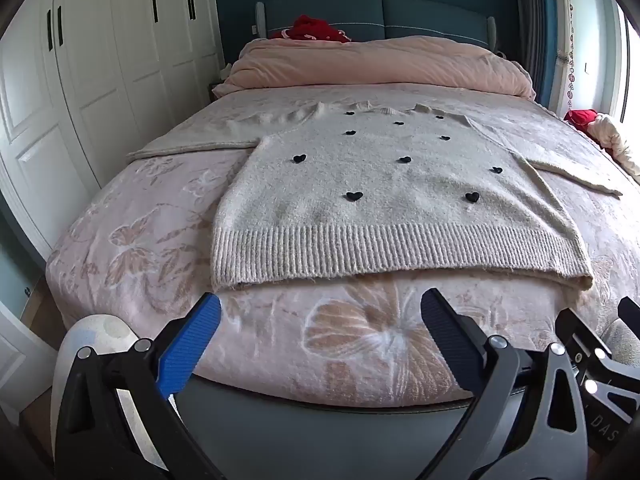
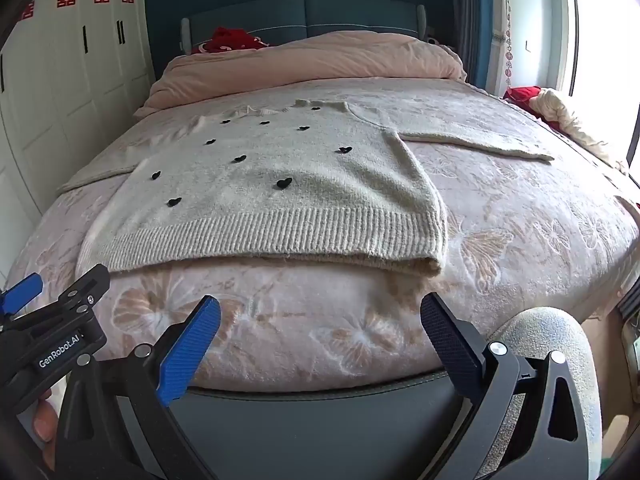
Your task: Fold small clothes
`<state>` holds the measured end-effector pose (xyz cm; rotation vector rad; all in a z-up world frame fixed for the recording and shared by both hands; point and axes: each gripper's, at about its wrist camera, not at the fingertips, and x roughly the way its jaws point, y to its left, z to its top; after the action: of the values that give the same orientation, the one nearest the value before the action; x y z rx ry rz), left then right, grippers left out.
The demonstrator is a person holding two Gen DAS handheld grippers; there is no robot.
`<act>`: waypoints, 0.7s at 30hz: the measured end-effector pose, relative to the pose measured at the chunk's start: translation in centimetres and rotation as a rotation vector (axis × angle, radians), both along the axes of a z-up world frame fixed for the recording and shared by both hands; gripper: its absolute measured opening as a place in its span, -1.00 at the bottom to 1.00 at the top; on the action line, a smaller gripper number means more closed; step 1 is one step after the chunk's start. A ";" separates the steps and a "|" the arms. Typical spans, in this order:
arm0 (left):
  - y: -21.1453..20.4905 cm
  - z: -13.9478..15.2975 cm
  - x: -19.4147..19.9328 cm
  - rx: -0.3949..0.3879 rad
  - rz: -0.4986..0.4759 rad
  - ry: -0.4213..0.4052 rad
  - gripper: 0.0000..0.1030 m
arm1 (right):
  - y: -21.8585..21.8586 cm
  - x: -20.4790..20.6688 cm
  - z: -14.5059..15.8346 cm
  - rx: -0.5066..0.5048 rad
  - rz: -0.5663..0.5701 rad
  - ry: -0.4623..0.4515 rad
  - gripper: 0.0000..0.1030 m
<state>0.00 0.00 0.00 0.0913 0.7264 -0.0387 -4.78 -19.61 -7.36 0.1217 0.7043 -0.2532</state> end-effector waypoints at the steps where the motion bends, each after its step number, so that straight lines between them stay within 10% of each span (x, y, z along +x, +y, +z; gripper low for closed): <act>1: 0.0 0.0 0.0 0.001 0.000 0.001 0.90 | -0.2 -0.1 -0.1 0.001 -0.001 0.000 0.90; 21: -0.2 -0.9 0.2 0.013 0.002 0.033 0.90 | 0.5 0.0 0.0 -0.002 0.020 -0.008 0.90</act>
<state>0.22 -0.16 -0.95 0.1026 0.7597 -0.0338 -4.77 -19.12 -7.33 0.1134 0.6973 -0.2344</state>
